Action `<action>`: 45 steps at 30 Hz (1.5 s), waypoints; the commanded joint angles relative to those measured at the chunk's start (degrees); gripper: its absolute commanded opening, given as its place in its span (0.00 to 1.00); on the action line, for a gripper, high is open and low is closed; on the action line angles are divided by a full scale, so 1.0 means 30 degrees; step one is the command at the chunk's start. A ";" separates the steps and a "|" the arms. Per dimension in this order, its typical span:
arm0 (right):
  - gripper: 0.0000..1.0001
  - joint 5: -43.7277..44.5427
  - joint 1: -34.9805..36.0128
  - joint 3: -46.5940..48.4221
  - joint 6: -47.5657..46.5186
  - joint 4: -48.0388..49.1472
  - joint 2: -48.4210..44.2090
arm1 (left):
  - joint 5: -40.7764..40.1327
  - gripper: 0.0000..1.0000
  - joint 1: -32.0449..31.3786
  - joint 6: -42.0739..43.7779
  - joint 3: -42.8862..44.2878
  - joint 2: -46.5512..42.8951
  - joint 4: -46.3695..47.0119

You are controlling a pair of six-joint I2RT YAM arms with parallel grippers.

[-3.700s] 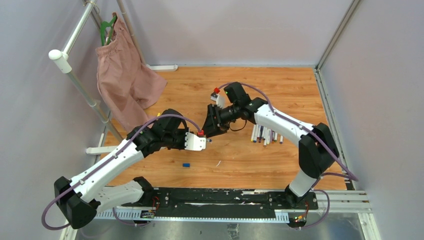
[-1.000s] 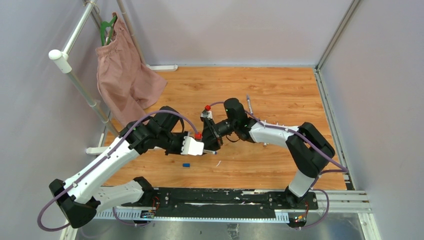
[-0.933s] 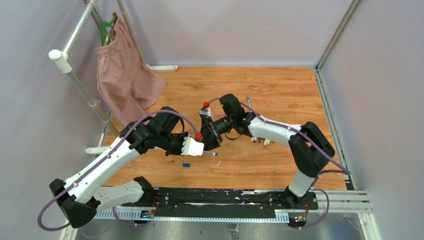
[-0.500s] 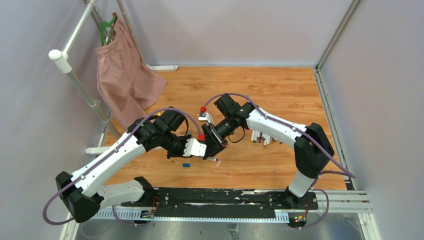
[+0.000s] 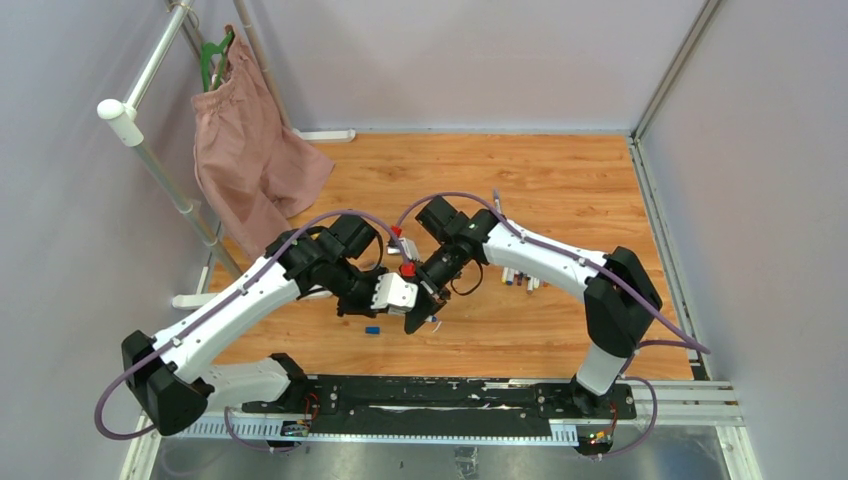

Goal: Open the pen caps
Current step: Adjust the pen.

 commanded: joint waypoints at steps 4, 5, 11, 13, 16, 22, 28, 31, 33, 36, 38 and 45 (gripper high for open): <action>0.00 -0.1442 -0.0484 -0.2589 0.5284 0.5626 -0.0405 | -0.1951 0.27 0.0003 0.0700 0.0086 -0.1059 -0.0008; 0.00 -0.1812 -0.0570 -0.3080 0.6195 0.6761 -0.0550 | -0.2382 0.27 0.0022 0.0942 0.0022 -0.1203 0.0059; 0.00 -0.2681 -0.0641 -0.4046 0.9232 1.0001 -0.0655 | -0.2361 0.34 0.0002 0.1087 -0.0455 -0.2365 0.1457; 0.00 -0.2729 -0.0643 -0.4093 0.9742 1.0561 -0.0686 | -0.1671 0.35 -0.0001 0.1007 -0.0561 -0.2449 0.1435; 0.00 -0.2793 -0.0656 -0.4272 1.0446 1.1360 -0.0715 | -0.0848 0.41 -0.0005 0.0915 -0.1071 -0.2584 0.1418; 0.00 -0.3028 -0.0644 -0.4336 1.0828 1.1748 -0.0844 | -0.0372 0.60 -0.0005 0.1017 -0.1457 -0.2744 0.1433; 0.00 -0.3176 -0.0641 -0.4343 1.0834 1.1813 -0.0922 | -0.0293 0.57 -0.0004 0.1169 -0.1249 -0.2540 0.1433; 0.00 -0.3357 -0.0644 -0.4836 1.2024 1.3222 -0.1106 | -0.0029 0.50 -0.0004 0.1215 -0.1256 -0.2382 0.1433; 0.00 -0.3488 -0.0641 -0.5130 1.2608 1.4415 -0.1183 | 0.0071 0.46 -0.0001 0.1215 -0.1273 -0.2285 0.1459; 0.00 -0.3538 -0.0644 -0.5362 1.2928 1.4923 -0.1190 | 0.0045 0.35 0.0002 0.0896 -0.1256 -0.2197 0.1753; 0.00 -0.3563 -0.0641 -0.5543 1.3297 1.5429 -0.1164 | 0.0138 0.27 0.0005 0.0751 -0.1209 -0.2231 0.1902; 0.39 -0.1977 -0.0666 -0.4379 0.9723 1.1407 -0.1176 | 0.0222 0.00 -0.0004 0.0184 -0.1239 -0.2066 0.2122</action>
